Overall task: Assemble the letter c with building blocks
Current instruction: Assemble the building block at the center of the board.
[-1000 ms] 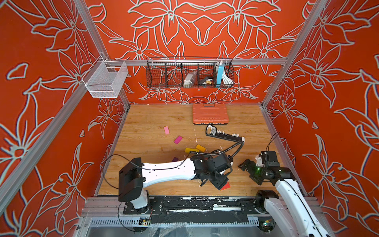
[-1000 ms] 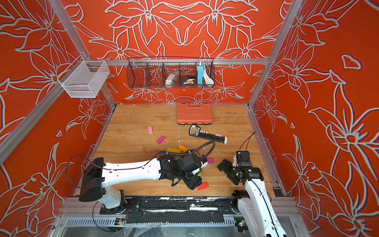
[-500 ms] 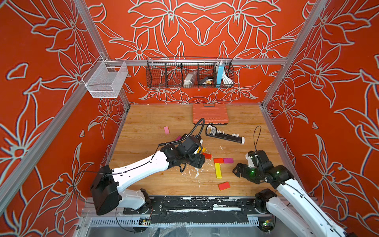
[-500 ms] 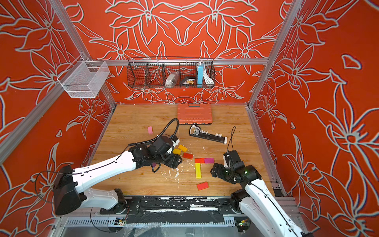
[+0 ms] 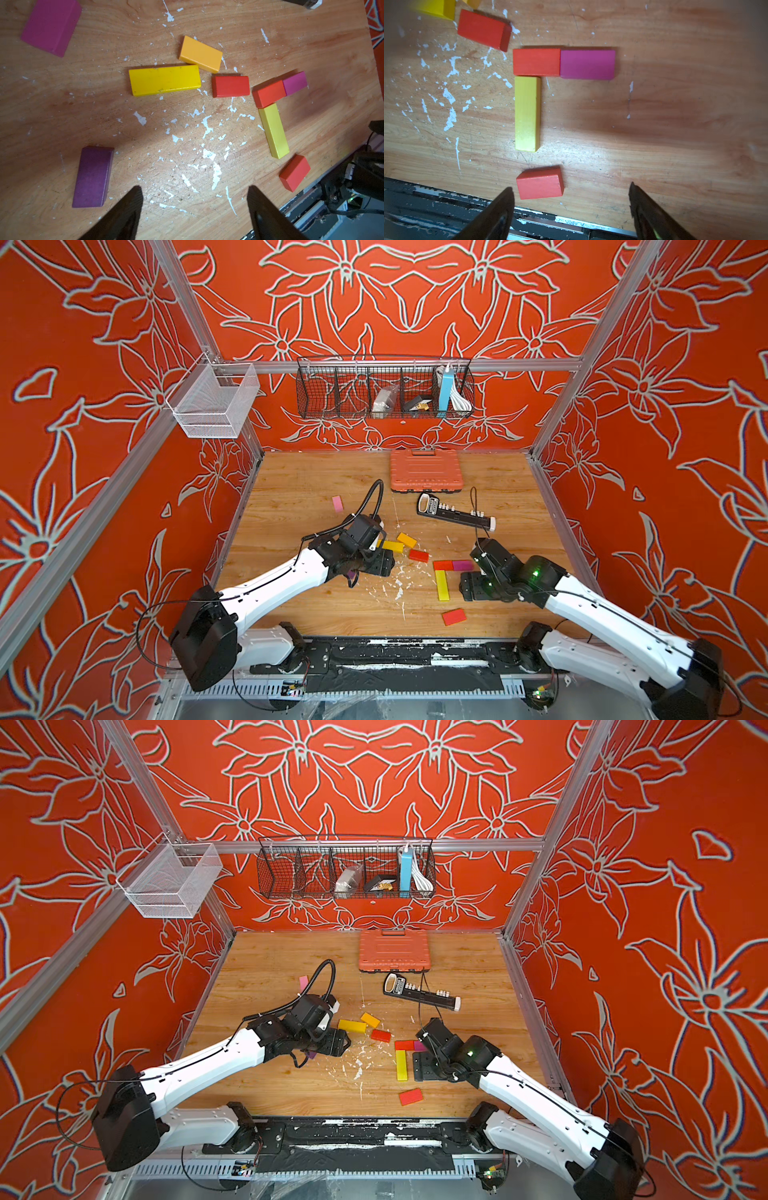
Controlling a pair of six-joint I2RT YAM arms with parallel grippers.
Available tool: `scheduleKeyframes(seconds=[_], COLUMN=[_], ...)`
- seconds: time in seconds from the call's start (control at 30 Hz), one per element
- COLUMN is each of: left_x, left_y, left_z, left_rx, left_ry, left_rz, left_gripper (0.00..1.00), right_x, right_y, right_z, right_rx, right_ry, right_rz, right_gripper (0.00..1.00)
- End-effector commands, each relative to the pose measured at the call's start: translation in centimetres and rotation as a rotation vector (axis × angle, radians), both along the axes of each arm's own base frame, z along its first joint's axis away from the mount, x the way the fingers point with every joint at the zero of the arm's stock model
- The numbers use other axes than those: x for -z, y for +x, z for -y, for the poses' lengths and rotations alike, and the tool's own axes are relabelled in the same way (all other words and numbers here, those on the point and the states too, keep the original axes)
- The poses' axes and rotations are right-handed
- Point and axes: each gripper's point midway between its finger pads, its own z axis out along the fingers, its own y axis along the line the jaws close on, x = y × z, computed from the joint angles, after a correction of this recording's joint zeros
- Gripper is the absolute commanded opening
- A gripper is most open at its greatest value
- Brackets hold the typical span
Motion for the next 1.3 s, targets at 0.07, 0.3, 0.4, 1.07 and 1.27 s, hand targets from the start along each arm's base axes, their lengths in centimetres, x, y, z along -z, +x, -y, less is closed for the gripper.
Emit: scheduleKeyframes(seconds=[0.07, 0.3, 0.4, 1.07, 1.27], left_x=[-0.1, 0.6, 0.8, 1.4, 1.4], left_y=[0.7, 1.0, 0.9, 0.6, 0.5], left_z=[-0.3, -1.0, -1.3, -2.8, -3.3], left_rx=[-0.028, -0.054, -0.061, -0.111, -0.124], left_ry=[-0.038, -0.054, -0.053, -0.042, -0.039], left_rz=[-0.003, -0.023, -0.028, -0.032, -0.031], left_gripper=[0.81, 0.82, 0.84, 0.88, 0.89], right_x=[-0.2, 1.0, 1.4, 6.0, 7.0], right_y=[0.0, -1.2, -1.5, -4.1, -4.5], right_z=[0.8, 1.5, 1.7, -4.3, -4.8], right_rx=[-0.011, 0.001, -0.008, -0.176, -0.188], right_ry=[-0.139, -0.171, -0.19, -0.193, -0.186], right_rz=[0.052, 0.045, 0.039, -0.035, -0.06], right_gripper=[0.9, 0.92, 0.92, 0.93, 0.92])
